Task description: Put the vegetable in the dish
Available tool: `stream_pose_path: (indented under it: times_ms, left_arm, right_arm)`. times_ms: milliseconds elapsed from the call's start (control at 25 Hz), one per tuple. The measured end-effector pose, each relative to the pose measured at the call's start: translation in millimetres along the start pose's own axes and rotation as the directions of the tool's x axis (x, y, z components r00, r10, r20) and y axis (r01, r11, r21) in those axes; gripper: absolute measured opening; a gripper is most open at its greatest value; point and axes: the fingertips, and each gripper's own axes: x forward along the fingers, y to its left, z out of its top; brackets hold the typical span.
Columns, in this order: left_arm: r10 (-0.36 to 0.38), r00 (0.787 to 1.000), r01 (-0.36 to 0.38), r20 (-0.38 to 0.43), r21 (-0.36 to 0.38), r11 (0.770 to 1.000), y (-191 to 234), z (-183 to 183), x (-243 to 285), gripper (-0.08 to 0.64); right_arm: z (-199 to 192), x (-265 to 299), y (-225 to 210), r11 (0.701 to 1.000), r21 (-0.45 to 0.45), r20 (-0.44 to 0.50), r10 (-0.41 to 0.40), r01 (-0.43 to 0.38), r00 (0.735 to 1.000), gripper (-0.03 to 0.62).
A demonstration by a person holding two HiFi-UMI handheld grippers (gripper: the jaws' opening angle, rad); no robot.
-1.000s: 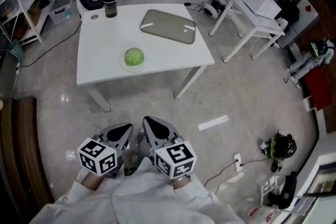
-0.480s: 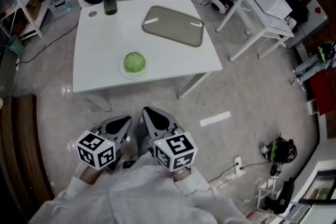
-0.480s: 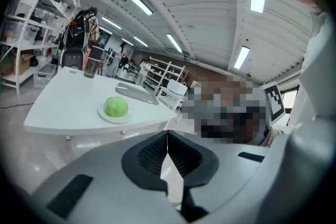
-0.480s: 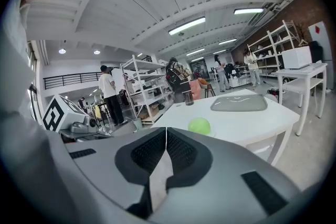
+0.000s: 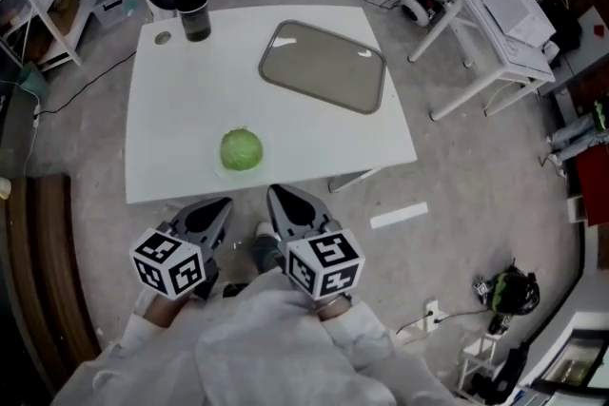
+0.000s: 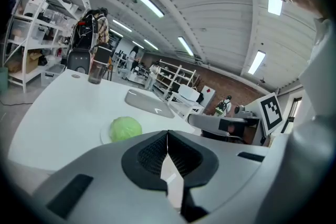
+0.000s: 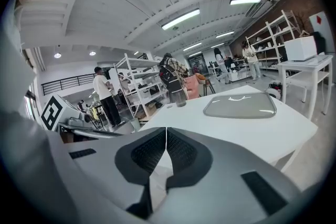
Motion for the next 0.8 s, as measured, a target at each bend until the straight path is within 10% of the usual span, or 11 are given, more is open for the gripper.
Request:
stream_pose_path:
  times_ms: [800]
  left_arm:
    - [0.094, 0.995, -0.092, 0.017, -0.071, 0.993, 67.7, 58.5, 84.8, 0.009]
  right_arm:
    - [40.1, 87.4, -72.7, 0.996, 0.008, -0.056, 0.094, -0.094, 0.994, 0.015]
